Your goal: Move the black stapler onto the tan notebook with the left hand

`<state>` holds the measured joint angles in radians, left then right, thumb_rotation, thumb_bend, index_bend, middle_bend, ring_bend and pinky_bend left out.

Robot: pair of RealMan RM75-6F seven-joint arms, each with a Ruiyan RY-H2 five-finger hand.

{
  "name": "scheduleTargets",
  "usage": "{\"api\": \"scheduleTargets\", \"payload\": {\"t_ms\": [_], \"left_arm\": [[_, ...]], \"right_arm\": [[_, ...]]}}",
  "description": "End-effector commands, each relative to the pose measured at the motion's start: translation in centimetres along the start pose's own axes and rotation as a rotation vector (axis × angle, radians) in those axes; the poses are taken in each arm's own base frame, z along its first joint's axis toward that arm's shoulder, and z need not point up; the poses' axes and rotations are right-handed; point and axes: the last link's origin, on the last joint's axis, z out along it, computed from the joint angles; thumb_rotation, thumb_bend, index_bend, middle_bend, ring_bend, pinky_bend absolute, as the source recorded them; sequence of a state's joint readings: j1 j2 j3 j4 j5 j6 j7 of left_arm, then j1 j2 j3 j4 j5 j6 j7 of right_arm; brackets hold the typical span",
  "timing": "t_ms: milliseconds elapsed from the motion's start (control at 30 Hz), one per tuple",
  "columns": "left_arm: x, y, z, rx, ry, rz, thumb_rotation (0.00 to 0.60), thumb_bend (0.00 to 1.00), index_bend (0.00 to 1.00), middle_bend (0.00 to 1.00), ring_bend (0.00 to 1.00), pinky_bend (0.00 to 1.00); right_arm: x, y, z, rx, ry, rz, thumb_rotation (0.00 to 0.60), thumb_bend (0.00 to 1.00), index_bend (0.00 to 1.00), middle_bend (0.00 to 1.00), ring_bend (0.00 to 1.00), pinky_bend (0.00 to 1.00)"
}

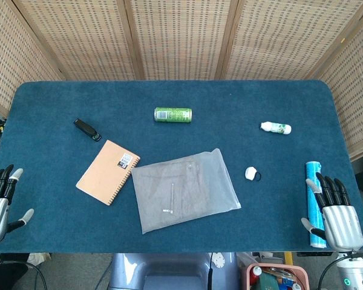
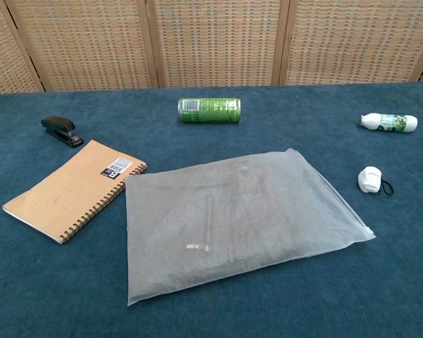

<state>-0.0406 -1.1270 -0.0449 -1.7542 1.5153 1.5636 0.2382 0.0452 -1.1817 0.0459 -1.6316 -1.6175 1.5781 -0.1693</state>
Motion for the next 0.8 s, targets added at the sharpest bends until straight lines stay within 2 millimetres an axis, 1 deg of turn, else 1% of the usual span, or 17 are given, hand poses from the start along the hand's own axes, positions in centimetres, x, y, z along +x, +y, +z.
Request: {"api": "scheduleTargets", "payload": {"t_ms": [33, 400, 800], "left_arm": [[-0.03, 0.00, 0.00, 0.000, -0.002, 0.001, 0.600, 0.22, 0.01, 0.00, 0.00, 0.00], [-0.16, 0.06, 0.04, -0.004, -0.009, 0.004, 0.600, 0.22, 0.02, 0.00, 0.00, 0.00], [-0.39, -0.03, 0.44, -0.004, -0.018, 0.010, 0.600, 0.22, 0.02, 0.00, 0.00, 0.00]], "right_arm": [[-0.04, 0.07, 0.00, -0.003, -0.003, 0.000, 0.600, 0.10, 0.00, 0.00, 0.00, 0.00], [0.15, -0.01, -0.07, 0.003, 0.002, 0.007, 0.600, 0.10, 0.00, 0.00, 0.00, 0.00], [-0.21, 0.12, 0.11, -0.007, -0.012, -0.006, 0.600, 0.10, 0.00, 0.00, 0.00, 0.00]]}}
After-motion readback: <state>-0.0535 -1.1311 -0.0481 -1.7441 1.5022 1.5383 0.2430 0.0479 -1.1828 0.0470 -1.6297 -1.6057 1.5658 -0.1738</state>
